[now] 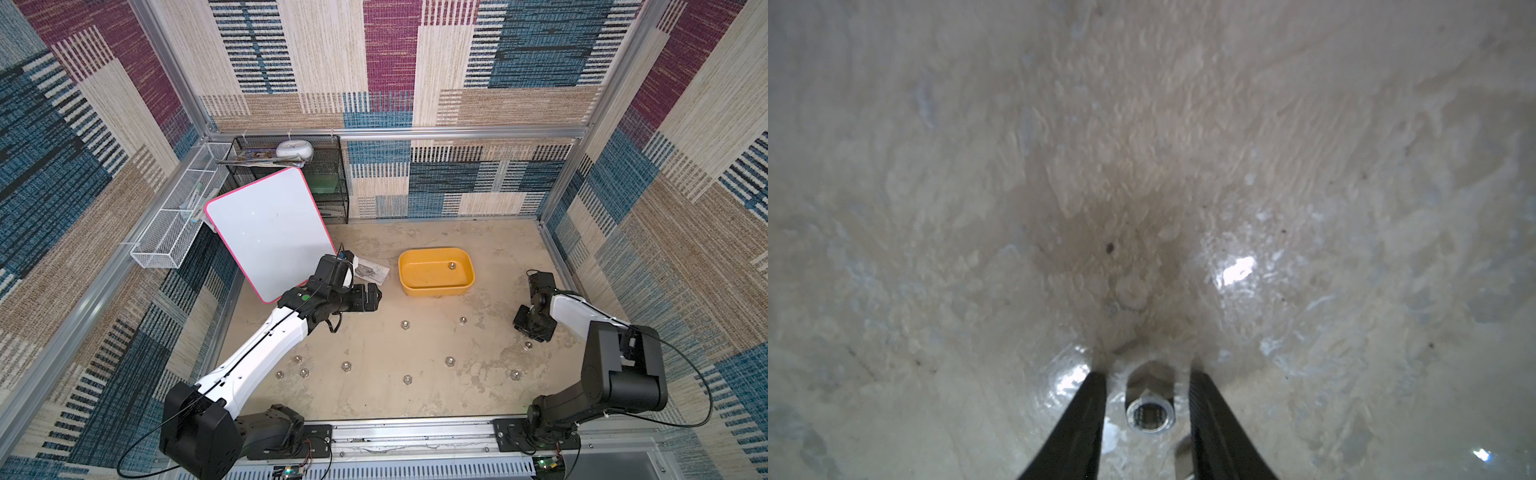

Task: Put the nuts on the desktop into the storage box
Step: Pick up the nut from the center of the board.

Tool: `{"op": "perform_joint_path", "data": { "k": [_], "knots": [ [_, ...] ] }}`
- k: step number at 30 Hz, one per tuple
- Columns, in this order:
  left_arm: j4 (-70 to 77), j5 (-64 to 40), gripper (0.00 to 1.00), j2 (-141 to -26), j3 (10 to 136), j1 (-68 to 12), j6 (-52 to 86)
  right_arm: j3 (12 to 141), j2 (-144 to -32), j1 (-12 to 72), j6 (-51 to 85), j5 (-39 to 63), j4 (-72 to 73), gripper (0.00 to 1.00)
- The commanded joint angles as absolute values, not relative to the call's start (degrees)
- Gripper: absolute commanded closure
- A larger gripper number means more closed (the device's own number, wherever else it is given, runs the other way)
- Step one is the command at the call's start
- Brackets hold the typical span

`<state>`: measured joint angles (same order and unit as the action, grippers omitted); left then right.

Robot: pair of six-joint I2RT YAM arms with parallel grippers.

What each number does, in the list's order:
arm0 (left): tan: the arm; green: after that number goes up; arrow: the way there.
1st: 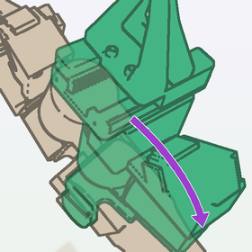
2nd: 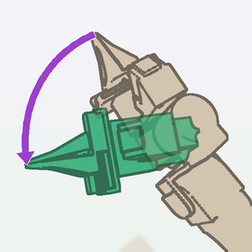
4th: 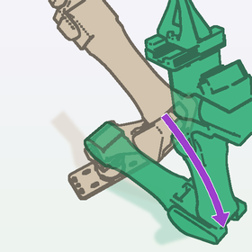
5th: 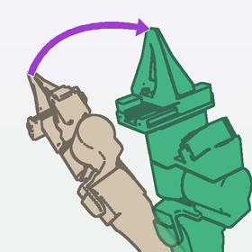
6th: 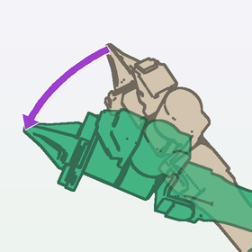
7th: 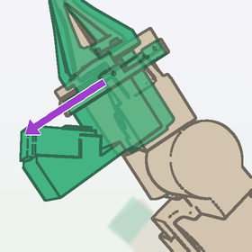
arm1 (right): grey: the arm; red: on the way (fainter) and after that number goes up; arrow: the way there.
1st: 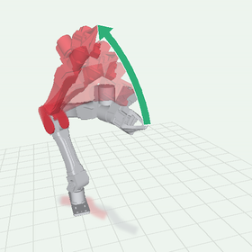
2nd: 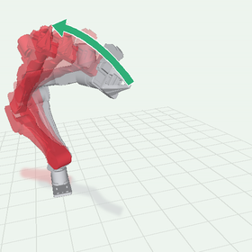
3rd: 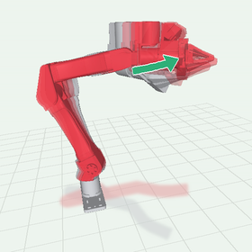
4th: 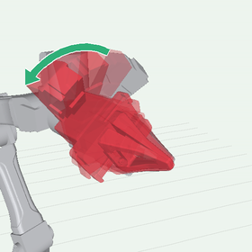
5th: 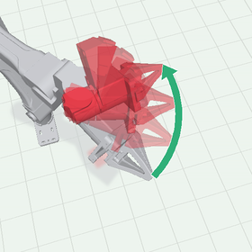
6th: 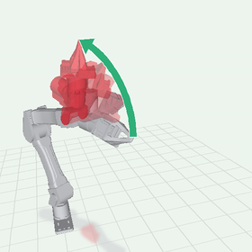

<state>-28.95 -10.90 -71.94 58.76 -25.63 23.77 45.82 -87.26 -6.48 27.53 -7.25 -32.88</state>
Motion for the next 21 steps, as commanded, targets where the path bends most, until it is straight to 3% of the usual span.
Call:
{"op": "perform_joint_path", "data": {
  "k": [1,11,21],
  "knots": [
    [-29.80,-17.60,0.00,-70.52,57.68,-25.63,23.46,45.76,-87.34,-6.51,27.17,-6.35,-32.62,0.63],
    [-32.52,-27.75,0.00,-62.94,52.05,-27.09,26.18,45.61,-87.21,-6.51,27.14,-5.52,-32.81,0.71],
    [-34.72,-27.00,0.00,-58.63,50.85,-29.16,27.82,45.97,-85.48,-6.46,26.83,-5.24,-33.83,0.92]
  ]
}}
